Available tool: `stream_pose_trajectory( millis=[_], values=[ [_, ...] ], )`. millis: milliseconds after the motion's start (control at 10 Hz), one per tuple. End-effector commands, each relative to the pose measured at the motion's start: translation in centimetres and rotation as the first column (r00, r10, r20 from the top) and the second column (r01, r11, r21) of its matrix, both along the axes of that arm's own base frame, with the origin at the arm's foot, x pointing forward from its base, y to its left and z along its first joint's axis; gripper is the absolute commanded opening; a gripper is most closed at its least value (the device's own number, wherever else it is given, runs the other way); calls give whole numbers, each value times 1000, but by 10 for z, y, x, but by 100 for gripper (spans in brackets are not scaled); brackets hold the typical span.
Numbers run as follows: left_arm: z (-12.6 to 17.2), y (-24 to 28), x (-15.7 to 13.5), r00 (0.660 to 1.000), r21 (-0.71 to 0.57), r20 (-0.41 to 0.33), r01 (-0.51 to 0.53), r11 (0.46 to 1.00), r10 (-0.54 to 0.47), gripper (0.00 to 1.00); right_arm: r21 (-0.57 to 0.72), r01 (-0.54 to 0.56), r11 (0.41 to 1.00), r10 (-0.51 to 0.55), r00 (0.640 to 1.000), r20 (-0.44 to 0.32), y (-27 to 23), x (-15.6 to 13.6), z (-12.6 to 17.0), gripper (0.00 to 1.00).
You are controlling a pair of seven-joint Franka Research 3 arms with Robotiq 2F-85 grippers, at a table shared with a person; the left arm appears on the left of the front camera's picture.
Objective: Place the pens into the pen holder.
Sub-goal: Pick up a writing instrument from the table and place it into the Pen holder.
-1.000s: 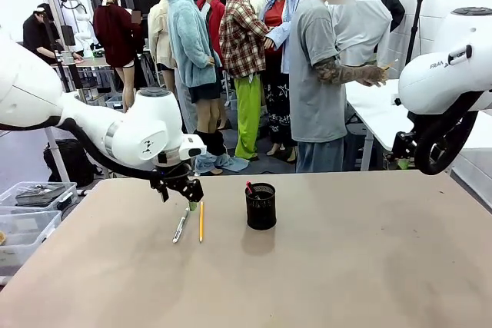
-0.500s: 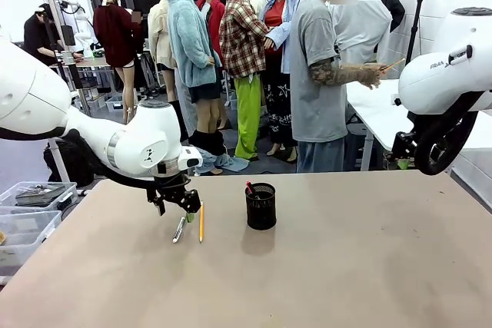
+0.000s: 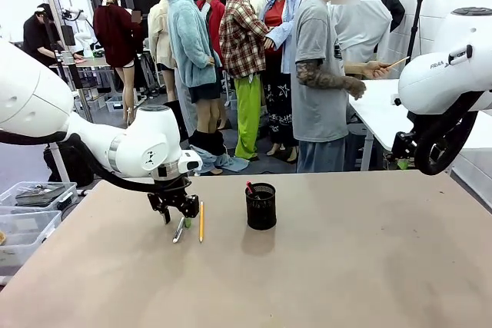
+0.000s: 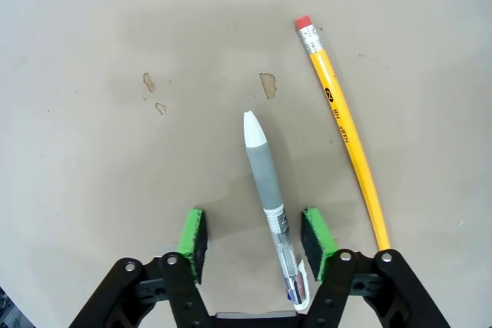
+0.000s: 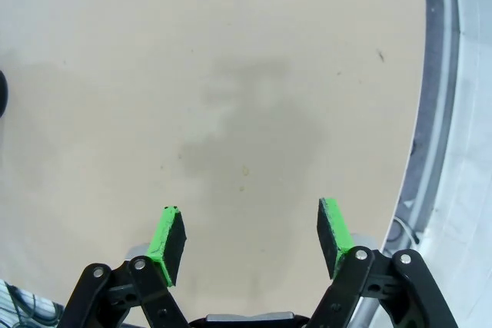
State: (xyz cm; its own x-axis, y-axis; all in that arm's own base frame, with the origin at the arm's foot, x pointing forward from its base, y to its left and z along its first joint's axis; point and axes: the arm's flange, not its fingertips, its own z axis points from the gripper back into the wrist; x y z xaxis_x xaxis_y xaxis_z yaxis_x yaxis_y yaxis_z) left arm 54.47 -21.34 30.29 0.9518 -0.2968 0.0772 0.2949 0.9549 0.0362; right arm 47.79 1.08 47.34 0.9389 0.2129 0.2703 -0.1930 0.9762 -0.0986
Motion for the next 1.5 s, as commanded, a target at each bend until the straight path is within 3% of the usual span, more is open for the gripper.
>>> stream_pose_trajectory(
  millis=[0,100,500,700,900,1000,1200,1400],
  values=[
    [-5,6,1,1000,-4,-20,6,1000,-6,17,-25,13,1000,-13,1000,-4,1,-2,-2,86],
    [-4,6,1,1000,-2,-24,10,1000,-11,0,-25,13,1000,-13,1000,-4,1,-2,-2,86],
    [-1,13,-1,999,-10,-33,16,1000,-17,0,-25,13,1000,-13,1000,-4,1,-2,-2,86],
    [9,23,-9,998,-51,13,54,997,-54,0,-25,13,1000,-13,1000,-4,1,-2,-2,86],
    [39,39,-24,985,-143,163,87,986,-63,0,-25,13,1000,-13,1000,-4,1,-2,-2,86],
    [56,49,-32,963,-200,238,173,964,-123,0,-25,13,1000,-13,1000,-4,1,-2,-2,86],
    [85,60,-45,884,-336,431,346,876,-183,0,-25,13,1000,-13,1000,-4,1,-2,-2,86],
    [100,44,-52,799,-393,560,490,778,-220,0,-25,13,1000,-13,1000,-4,1,-2,-2,86]
  ],
)
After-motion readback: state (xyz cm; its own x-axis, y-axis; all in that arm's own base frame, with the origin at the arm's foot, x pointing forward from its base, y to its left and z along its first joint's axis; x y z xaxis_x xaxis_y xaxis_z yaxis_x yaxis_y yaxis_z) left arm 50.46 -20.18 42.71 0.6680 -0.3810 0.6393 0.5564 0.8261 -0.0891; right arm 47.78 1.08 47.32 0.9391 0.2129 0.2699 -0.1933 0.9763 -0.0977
